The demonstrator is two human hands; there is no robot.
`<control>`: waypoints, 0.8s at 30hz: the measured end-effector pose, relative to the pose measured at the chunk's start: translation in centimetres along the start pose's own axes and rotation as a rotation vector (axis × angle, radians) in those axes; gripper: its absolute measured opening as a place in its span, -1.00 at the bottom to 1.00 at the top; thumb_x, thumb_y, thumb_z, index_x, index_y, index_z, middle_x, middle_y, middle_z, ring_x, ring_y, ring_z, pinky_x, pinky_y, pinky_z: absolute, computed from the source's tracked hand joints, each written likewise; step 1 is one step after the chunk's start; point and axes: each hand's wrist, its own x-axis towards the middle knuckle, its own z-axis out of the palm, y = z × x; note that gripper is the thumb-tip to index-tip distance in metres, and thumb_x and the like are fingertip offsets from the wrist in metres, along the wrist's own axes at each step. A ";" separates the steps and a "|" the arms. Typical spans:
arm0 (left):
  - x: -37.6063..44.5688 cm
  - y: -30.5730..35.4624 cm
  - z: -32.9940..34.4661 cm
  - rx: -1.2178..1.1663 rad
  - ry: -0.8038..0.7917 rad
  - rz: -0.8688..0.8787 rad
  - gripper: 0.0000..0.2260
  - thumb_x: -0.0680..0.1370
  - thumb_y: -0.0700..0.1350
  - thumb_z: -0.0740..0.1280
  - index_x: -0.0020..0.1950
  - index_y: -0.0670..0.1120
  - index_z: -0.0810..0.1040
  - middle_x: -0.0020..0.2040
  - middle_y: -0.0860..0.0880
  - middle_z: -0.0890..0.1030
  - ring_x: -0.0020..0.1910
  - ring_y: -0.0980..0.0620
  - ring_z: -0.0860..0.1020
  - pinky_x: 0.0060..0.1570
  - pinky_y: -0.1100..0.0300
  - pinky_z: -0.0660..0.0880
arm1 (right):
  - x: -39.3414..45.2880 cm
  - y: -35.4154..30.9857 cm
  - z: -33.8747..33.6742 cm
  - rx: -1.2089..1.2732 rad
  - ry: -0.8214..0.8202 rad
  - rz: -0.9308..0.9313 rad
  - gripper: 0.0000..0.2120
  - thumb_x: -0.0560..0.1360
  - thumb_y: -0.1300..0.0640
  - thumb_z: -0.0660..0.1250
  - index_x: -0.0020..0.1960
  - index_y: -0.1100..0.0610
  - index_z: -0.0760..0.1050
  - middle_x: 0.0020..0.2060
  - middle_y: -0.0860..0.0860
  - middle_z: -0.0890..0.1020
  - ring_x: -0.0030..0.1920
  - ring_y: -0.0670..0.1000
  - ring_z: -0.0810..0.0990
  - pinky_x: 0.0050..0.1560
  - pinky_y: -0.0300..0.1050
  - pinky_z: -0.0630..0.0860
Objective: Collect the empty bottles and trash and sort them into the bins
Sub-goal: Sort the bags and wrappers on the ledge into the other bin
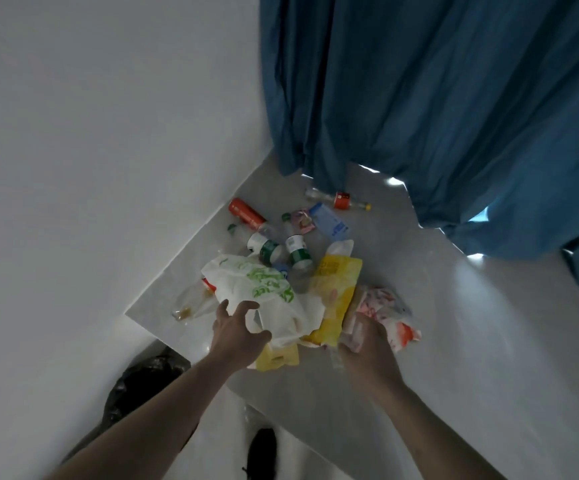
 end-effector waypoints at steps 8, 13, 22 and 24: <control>7.9 0.8 4.0 -0.161 -0.173 -0.126 -0.60 0.35 0.05 0.56 0.12 0.35 0.58 0.59 -0.07 0.03 0.43 -0.24 0.34 0.35 -0.08 0.47 | 11.4 -0.8 3.6 0.021 0.039 0.157 -0.30 0.42 -0.26 0.34 0.47 0.00 0.29 0.32 0.05 0.51 0.25 0.18 0.53 0.10 0.02 0.50; 9.4 0.0 8.3 0.046 -0.208 -0.079 -0.40 0.44 0.08 0.45 0.48 0.22 0.41 0.65 0.00 -0.04 0.58 -0.19 0.11 0.52 -0.06 0.23 | 15.3 2.6 7.0 -0.090 0.097 0.205 -0.17 0.41 -0.21 0.44 0.52 0.03 0.14 0.40 0.10 0.44 0.33 0.22 0.49 0.25 0.11 0.49; 3.0 3.3 8.7 -0.003 0.115 0.133 -0.58 0.54 -0.10 0.38 0.42 0.02 0.53 0.34 0.04 0.52 0.34 -0.04 0.48 0.32 0.19 0.36 | 11.9 5.1 0.1 0.170 0.103 0.048 -0.82 0.57 0.07 0.31 -0.20 0.04 0.49 -0.31 0.00 0.57 -0.31 0.04 0.54 -0.38 -0.09 0.33; 0.1 4.8 8.1 -0.037 0.137 0.166 -0.62 0.53 -0.11 0.38 0.35 0.03 0.59 0.28 0.07 0.56 0.28 -0.02 0.53 0.23 0.24 0.40 | 9.4 4.9 -2.8 0.195 0.073 0.056 -0.86 0.58 0.13 0.29 -0.16 0.03 0.50 -0.26 0.00 0.59 -0.27 0.01 0.56 -0.36 -0.06 0.38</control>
